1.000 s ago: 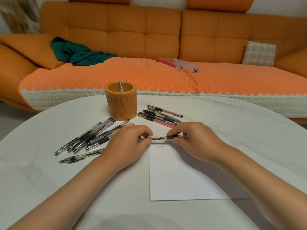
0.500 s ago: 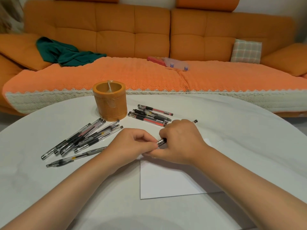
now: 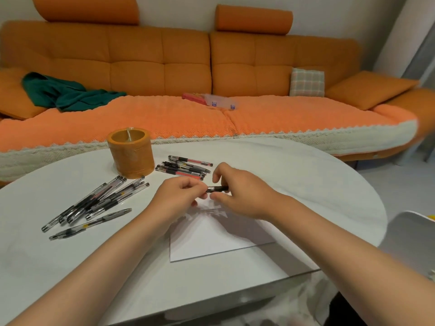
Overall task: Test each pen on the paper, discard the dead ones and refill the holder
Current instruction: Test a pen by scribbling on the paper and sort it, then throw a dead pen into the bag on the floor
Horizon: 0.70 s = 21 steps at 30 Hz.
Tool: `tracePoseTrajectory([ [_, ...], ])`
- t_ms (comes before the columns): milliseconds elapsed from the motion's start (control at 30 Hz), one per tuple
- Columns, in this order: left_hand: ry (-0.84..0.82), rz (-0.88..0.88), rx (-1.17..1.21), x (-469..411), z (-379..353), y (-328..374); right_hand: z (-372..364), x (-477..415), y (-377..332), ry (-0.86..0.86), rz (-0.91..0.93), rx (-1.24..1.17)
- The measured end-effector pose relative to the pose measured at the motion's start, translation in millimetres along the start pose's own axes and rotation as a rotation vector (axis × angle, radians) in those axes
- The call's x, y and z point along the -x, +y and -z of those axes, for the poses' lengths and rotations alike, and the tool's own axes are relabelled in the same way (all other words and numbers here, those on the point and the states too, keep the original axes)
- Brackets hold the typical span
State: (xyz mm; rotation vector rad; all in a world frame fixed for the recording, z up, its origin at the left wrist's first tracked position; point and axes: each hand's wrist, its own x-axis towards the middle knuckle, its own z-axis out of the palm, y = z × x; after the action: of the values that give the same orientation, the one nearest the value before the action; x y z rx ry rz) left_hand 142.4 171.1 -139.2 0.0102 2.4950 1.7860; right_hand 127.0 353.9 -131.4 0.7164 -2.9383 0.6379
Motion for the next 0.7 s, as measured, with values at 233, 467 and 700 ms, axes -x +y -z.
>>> tracePoseTrajectory([
  [233,-0.122,-0.218,-0.140,0,-79,55,72,68,53,0.122,-0.172,-0.102],
  [467,-0.285,-0.416,-0.360,-12,-190,85,128,153,135,0.193,-0.446,-0.165],
  [700,-0.447,-0.615,-0.723,-19,-298,86,125,244,213,0.125,-0.704,-0.208],
])
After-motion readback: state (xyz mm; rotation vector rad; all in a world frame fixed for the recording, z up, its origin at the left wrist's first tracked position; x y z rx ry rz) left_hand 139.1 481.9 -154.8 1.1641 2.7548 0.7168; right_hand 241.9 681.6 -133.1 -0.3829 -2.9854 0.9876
